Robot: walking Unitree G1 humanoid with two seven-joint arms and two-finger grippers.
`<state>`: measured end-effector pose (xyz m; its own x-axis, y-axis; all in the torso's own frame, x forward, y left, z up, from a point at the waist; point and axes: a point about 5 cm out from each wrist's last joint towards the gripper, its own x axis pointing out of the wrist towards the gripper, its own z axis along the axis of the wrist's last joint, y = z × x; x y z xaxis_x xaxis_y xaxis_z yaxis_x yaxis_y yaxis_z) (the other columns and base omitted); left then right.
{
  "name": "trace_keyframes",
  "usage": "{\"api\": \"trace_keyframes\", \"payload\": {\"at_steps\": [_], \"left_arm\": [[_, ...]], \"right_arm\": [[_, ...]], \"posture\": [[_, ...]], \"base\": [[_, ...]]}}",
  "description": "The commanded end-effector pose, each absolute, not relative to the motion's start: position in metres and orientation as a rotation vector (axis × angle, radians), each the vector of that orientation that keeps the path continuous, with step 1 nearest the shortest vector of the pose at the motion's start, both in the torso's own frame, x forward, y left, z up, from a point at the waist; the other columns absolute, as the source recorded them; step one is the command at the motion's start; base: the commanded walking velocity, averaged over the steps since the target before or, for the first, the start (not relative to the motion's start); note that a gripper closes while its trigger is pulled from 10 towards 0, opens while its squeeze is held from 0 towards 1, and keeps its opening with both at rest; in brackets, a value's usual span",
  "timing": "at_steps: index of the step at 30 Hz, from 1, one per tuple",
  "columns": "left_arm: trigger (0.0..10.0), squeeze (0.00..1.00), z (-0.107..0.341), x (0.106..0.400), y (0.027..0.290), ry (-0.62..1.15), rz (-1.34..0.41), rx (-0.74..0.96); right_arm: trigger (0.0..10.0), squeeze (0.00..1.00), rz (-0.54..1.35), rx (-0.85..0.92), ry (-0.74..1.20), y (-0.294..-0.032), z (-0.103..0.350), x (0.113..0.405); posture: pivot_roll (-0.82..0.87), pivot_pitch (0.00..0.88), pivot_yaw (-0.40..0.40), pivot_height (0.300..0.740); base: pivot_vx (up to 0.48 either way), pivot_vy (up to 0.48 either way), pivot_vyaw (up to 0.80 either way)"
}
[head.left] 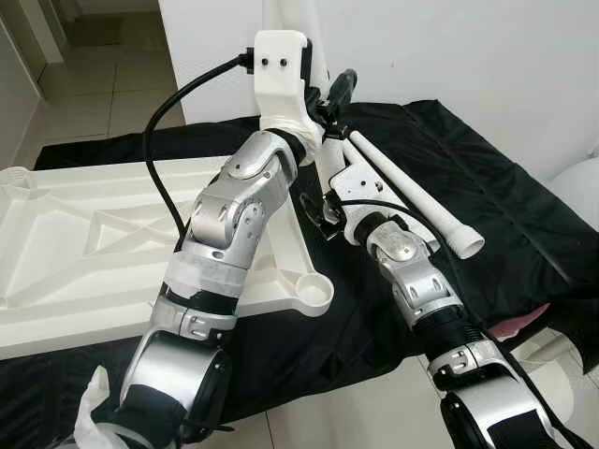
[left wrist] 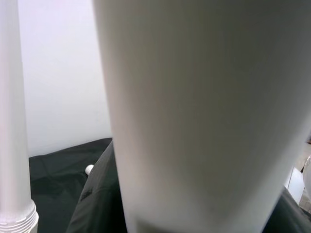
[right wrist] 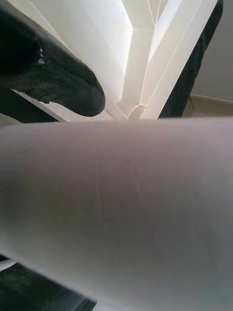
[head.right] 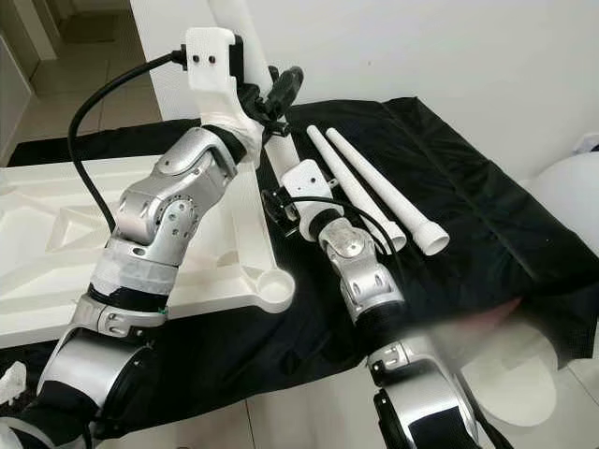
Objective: Building children table
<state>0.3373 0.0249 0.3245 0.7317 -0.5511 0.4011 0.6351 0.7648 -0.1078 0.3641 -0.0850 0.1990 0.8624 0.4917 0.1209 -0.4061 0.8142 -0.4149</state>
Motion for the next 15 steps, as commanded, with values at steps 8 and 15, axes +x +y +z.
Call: {"api": "trace_keyframes", "payload": {"at_steps": [8,15], "left_arm": [[10.0,0.00,0.321,0.332,0.014,-0.339,-0.704,-0.244],[10.0,0.00,0.320,0.332,0.013,-0.340,-0.693,-0.240]], "right_arm": [[10.0,0.00,0.535,-0.405,-0.277,-0.073,0.211,0.362],[8.0,0.00,0.550,-0.386,-0.314,-0.070,0.218,0.361]], "posture": [[-0.03,0.025,-0.008,0.740],[-0.03,0.028,-0.006,0.740]], "base": [[0.000,0.000,0.00],[0.000,0.000,0.00]]}}
